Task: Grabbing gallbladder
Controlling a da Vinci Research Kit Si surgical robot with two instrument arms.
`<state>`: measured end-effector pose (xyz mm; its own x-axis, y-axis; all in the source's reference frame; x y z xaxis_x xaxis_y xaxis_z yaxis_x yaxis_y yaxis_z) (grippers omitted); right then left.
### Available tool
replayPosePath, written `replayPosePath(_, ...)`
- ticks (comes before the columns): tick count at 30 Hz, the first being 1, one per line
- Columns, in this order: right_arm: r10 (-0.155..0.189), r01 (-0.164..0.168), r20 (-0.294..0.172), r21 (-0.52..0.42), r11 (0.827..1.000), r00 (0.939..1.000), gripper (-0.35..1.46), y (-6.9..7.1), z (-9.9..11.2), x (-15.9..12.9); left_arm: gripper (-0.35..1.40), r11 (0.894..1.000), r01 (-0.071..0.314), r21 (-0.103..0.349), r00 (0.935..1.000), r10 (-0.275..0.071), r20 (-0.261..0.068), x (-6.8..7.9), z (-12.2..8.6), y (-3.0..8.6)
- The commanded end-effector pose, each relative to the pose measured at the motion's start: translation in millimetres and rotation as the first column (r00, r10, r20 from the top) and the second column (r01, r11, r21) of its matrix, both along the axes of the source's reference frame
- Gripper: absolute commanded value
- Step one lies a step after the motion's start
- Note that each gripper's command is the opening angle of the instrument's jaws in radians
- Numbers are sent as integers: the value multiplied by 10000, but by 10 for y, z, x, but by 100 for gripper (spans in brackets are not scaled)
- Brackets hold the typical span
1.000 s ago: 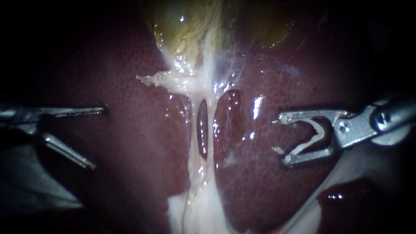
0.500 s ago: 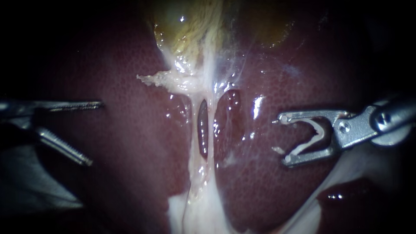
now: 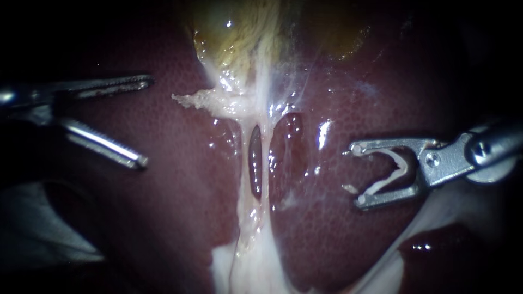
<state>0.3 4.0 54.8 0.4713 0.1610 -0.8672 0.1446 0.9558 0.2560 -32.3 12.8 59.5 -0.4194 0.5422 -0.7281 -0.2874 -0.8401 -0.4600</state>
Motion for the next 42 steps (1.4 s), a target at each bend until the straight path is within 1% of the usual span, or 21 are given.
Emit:
replayPosePath(1,4,-4,5,3,10000,10000,50,0,0,0,96,10000,64,0,10000,-64,13,-5,3,0)
replayPosePath(7,4,-4,4,3,10000,10000,50,0,0,0,89,9997,222,-52,9998,-222,-23,-32,12,3)
replayPosePath(12,4,-4,4,3,10000,10000,50,0,0,0,79,9998,193,-80,9998,-193,-5,-41,27,3)
replayPosePath(17,2,-2,3,3,10000,10000,50,0,0,0,71,9997,190,-156,9998,-190,-23,-44,45,1)
replayPosePath(18,2,-2,3,3,10000,10000,50,0,0,0,67,9997,141,-209,9999,-142,-11,-45,48,1)
replayPosePath(21,2,-2,3,3,10000,10000,50,0,0,0,59,9998,205,-61,9998,-205,7,-48,53,0)
replayPosePath(28,3,-3,4,3,10000,10000,50,0,0,0,49,9996,272,98,9996,-272,25,-57,58,-2)
replayPosePath(30,3,-3,4,3,10000,10000,50,0,0,0,46,9996,271,98,9996,-272,26,-57,59,-1)
replayPosePath(35,4,-4,5,3,10000,10000,50,0,0,0,30,9988,384,303,9993,-385,25,-57,60,0)
replayPosePath(39,4,-4,4,3,10000,10000,50,0,0,0,14,9979,458,456,9989,-460,29,-57,63,2)
replayPosePath(42,4,-4,5,3,10000,10000,50,0,0,0,7,9979,451,455,9990,-453,33,-56,64,3)
